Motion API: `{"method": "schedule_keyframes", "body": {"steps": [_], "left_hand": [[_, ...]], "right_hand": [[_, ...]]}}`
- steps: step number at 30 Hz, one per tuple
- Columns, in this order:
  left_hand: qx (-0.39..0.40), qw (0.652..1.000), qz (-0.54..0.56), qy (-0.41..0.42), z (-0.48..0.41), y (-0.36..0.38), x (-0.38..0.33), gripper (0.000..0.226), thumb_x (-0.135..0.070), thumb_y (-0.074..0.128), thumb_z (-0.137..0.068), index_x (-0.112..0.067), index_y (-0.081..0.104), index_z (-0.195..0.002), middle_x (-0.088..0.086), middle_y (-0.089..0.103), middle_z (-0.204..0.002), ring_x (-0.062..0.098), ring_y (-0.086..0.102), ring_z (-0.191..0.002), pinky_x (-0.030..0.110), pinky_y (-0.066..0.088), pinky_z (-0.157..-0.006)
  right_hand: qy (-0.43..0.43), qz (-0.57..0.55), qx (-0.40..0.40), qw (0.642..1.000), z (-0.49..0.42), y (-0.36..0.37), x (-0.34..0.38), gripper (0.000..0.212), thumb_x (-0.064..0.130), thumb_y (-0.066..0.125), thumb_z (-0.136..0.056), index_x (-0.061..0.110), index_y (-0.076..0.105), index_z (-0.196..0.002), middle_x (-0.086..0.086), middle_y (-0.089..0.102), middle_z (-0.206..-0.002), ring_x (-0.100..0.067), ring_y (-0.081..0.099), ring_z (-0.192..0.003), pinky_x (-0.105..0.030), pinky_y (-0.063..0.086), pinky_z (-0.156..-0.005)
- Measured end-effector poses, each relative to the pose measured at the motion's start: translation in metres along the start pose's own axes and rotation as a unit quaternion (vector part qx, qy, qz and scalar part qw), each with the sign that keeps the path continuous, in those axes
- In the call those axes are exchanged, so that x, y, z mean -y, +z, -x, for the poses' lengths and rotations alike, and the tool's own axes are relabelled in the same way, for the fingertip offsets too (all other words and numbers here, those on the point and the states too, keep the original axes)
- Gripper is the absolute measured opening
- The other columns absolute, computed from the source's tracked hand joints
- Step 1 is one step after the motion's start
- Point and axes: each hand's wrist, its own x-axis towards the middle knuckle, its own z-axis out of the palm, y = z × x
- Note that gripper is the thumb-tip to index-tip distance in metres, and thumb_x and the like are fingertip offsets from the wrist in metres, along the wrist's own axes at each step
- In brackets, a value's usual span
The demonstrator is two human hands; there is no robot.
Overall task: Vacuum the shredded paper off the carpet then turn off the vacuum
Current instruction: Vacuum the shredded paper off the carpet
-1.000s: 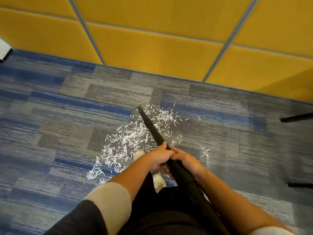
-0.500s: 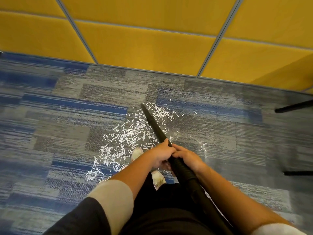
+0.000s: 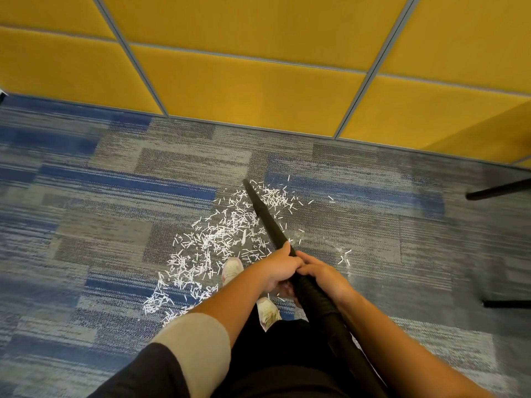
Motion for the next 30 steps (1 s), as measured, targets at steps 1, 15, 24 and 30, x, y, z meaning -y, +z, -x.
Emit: {"method": "schedule_keyframes", "body": {"steps": [1,15,24,30], "left_hand": [[-0.001,1.0,0.001,0.001,0.0,0.001,-0.002,0.072,-0.016,0.04,-0.098,-0.032,-0.004,-0.151,0.005,0.053,-0.086,0.013,0.049,-0.052,0.027,0.05,-0.054],[0.007,1.0,-0.014,0.0,-0.003,0.012,-0.001,0.07,-0.018,0.039,-0.098,-0.034,-0.004,-0.151,0.004,0.051,-0.076,0.009,0.045,-0.041,0.027,0.05,-0.053],[0.024,1.0,-0.01,-0.013,-0.01,0.02,-0.006,0.072,-0.017,0.041,-0.097,-0.037,-0.003,-0.151,0.007,0.053,-0.082,0.014,0.047,-0.053,0.03,0.049,-0.057],[0.027,0.999,-0.017,-0.016,-0.011,0.022,-0.008,0.073,-0.017,0.042,-0.097,-0.036,-0.003,-0.151,0.006,0.052,-0.078,0.014,0.049,-0.052,0.03,0.052,-0.059]], "right_hand": [[-0.001,0.004,-0.003,1.0,-0.001,-0.001,0.001,0.056,-0.003,0.046,-0.087,0.02,0.044,-0.138,-0.013,0.062,-0.087,-0.025,0.062,-0.059,-0.032,0.05,-0.049],[-0.011,-0.012,-0.014,1.0,0.006,-0.01,-0.002,0.054,-0.004,0.046,-0.087,0.017,0.046,-0.137,-0.014,0.063,-0.087,-0.023,0.061,-0.057,-0.029,0.052,-0.048],[-0.009,-0.033,-0.028,0.999,0.009,-0.02,-0.005,0.053,-0.003,0.046,-0.088,0.022,0.048,-0.135,-0.017,0.061,-0.088,-0.026,0.061,-0.055,-0.033,0.05,-0.05],[-0.019,-0.003,-0.024,1.0,0.009,-0.024,-0.004,0.054,-0.001,0.047,-0.087,0.02,0.047,-0.137,-0.013,0.061,-0.087,-0.021,0.063,-0.054,-0.03,0.05,-0.051]]}}
